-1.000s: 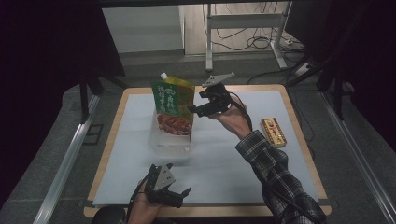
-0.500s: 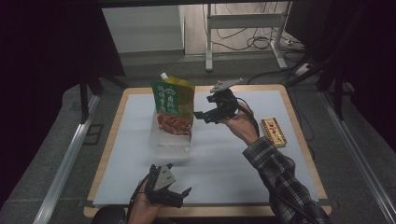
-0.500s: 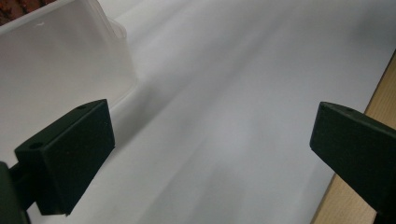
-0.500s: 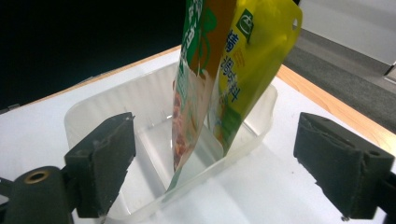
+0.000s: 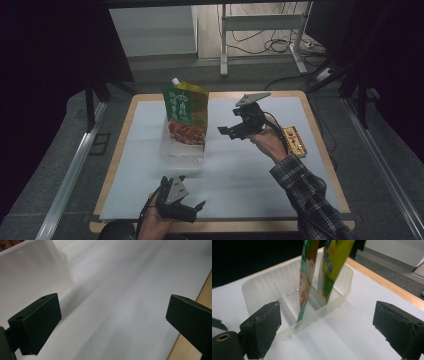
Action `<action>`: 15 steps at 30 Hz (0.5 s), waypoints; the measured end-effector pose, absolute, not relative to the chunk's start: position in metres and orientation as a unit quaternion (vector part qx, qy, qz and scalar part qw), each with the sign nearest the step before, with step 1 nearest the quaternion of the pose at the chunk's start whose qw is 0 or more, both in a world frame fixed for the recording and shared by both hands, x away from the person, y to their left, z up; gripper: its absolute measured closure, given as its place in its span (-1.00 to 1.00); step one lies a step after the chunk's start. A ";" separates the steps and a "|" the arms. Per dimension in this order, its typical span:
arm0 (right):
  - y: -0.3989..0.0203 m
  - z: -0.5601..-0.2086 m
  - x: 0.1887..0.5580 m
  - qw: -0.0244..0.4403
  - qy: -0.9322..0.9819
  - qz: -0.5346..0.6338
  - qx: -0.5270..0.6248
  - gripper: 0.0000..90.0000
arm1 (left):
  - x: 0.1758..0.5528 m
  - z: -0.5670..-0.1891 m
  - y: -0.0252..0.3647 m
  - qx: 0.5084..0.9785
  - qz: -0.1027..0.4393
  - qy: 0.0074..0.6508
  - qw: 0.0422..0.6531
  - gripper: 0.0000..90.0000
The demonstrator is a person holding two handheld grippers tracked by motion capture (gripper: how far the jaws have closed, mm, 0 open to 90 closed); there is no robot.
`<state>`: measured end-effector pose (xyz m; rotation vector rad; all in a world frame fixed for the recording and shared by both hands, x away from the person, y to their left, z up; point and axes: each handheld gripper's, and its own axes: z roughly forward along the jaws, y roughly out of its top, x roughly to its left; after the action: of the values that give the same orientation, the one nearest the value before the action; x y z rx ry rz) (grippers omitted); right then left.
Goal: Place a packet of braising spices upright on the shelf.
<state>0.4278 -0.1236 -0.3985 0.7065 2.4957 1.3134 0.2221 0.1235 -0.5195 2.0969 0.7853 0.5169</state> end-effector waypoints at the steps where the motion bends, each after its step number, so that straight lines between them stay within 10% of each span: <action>1: -0.126 -0.400 0.427 0.119 0.853 0.446 0.242 -0.83 | 0.222 -0.520 0.123 0.832 0.206 0.312 0.409 -1.00; 15: -0.153 -0.415 0.416 0.129 0.859 0.432 0.244 -0.90 | 0.222 -0.520 0.123 0.832 0.209 0.310 0.409 -1.00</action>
<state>0.4156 -0.1529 -0.4146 0.7097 2.4968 1.2559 0.2218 0.1226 -0.5201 2.0962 0.7816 0.5260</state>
